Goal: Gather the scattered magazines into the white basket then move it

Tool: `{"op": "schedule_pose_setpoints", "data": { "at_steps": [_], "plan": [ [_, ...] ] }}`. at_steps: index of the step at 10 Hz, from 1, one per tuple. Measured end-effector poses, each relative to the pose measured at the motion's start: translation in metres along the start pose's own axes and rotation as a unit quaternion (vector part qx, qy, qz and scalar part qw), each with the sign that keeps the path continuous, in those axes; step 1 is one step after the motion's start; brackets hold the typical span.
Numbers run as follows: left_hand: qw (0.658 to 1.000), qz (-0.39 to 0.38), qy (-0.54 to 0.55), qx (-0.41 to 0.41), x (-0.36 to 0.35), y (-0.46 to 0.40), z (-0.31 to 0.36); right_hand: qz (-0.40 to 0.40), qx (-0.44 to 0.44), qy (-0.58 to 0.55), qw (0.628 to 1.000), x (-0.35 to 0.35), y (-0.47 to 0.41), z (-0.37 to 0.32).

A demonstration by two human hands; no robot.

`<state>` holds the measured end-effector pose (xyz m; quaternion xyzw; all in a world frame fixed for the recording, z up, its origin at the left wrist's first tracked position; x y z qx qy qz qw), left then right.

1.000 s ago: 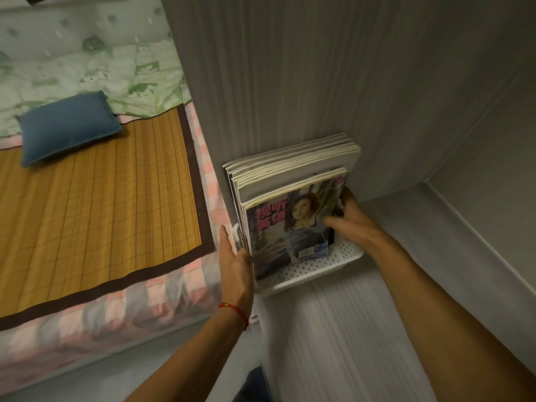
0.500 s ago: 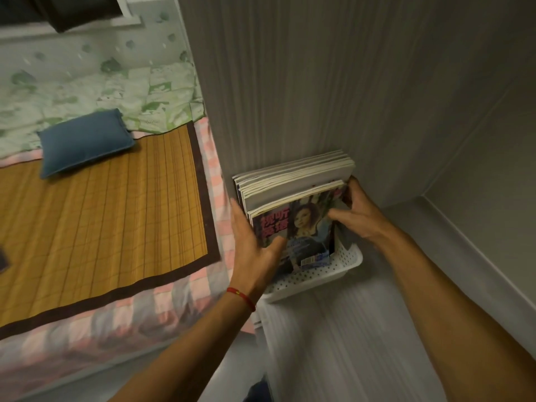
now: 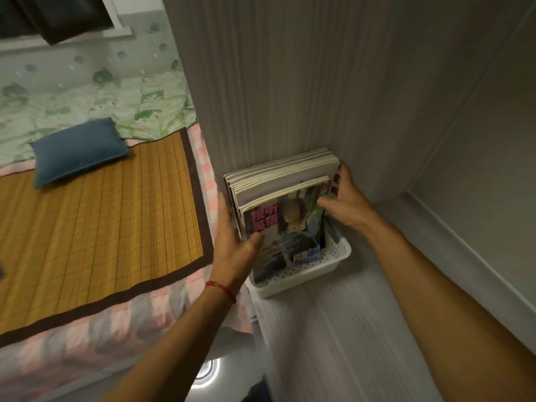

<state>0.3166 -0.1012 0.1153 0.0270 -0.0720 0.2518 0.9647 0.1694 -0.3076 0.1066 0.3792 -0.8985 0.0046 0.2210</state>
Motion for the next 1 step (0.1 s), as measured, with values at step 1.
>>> {"op": "schedule_pose_setpoints", "data": {
  "at_steps": [1],
  "plan": [
    [0.995,0.098,0.010,0.032,0.0262,0.0184,-0.0011,0.057,-0.004,-0.029,0.998,-0.0024,0.0288,0.0134]
  ]
}}
Point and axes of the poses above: each hand's wrist, its own y-axis away from the middle knuckle, its own x-axis out of the back of the hand, z = x × y, the point moved 5 cm from there along -y, towards the middle knuckle, and after that the axes turned 9 degrees about -z, right-handed, at the moved point
